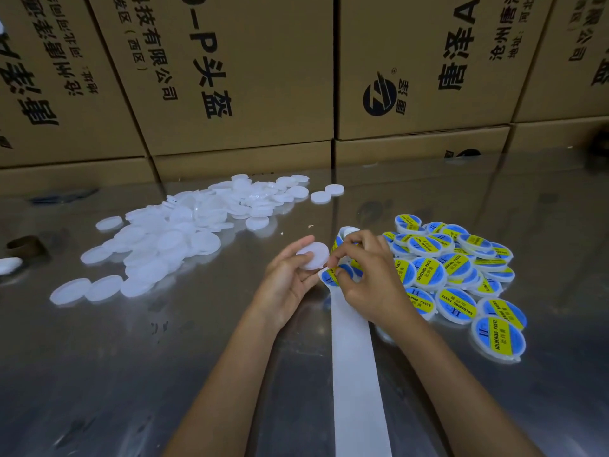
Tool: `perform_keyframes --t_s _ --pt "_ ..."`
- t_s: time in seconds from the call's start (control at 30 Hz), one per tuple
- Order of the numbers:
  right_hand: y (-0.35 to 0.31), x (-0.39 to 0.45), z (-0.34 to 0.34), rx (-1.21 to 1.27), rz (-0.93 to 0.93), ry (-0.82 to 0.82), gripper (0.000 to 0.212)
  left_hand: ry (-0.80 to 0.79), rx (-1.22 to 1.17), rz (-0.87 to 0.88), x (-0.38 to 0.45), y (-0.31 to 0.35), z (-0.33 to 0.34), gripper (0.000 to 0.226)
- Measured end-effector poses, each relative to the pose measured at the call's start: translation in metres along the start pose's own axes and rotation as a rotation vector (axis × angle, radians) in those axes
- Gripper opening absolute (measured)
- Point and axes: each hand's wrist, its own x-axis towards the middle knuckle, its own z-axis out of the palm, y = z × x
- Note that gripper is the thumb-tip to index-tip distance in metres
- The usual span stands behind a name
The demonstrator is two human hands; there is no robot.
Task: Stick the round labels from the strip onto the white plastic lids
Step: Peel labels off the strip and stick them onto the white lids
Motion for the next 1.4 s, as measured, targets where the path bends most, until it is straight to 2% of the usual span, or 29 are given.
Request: perform_keyframes --t_s 0.1,0.23,0.33,0.5,0.63,0.73,0.83,0.93,1.4 --pt "-0.005 0.0 -0.001 0.175 0.051 -0.034 0.02 -0.003 0.121 0.024 -0.001 -0.002 0.001 0.035" --pt "-0.009 0.004 -0.008 0.481 0.273 -0.044 0.024 -0.012 0.246 0.067 -0.003 -0.004 0.004 0.037" --pt "-0.009 0.006 -0.008 0.632 0.353 -0.007 0.021 0.031 0.366 0.11 -0.004 -0.005 0.006 0.038" --pt "-0.008 0.007 -0.012 0.759 0.429 0.095 0.016 -0.003 0.45 0.182 -0.007 -0.004 0.008 0.036" --pt "-0.007 0.009 -0.014 0.827 0.472 0.112 0.021 0.051 0.64 0.365 -0.008 0.002 0.009 0.043" --pt "-0.008 0.009 -0.014 0.817 0.464 0.096 0.027 0.069 0.478 0.307 -0.009 0.006 0.01 0.041" --pt "-0.008 0.009 -0.011 0.77 0.421 0.087 0.03 -0.01 0.243 0.151 -0.011 0.006 0.015 0.04" --pt "-0.01 0.007 -0.009 0.688 0.341 0.078 0.033 -0.092 0.111 0.07 -0.012 0.004 0.019 0.041" --pt "-0.011 0.005 -0.006 0.525 0.269 0.104 0.035 -0.182 0.056 0.03 -0.016 0.005 0.026 0.038"
